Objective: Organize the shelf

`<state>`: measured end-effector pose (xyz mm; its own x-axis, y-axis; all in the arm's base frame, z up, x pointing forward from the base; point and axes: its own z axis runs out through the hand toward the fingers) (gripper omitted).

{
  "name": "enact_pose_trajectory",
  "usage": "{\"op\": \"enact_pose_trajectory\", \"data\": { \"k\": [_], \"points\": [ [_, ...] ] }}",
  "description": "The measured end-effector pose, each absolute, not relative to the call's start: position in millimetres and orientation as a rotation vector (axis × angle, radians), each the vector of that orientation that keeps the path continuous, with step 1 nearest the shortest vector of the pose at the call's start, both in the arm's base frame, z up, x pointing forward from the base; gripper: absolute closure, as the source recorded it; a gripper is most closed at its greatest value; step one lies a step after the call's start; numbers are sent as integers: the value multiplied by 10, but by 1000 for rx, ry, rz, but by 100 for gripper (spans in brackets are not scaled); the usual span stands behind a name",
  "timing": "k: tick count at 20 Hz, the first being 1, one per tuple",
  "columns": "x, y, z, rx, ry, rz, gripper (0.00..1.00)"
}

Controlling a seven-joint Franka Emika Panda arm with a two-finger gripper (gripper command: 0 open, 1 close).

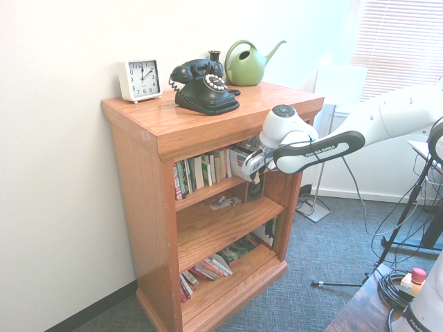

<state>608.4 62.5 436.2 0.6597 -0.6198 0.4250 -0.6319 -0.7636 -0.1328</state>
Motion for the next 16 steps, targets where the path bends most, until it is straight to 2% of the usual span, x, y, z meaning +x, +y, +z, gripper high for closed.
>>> {"op": "enact_pose_trajectory", "data": {
  "k": [4,16],
  "points": [
    [6008,668,4437,2844,-1056,736,0],
    [5266,943,4468,2881,-997,740,0]
  ]
}}
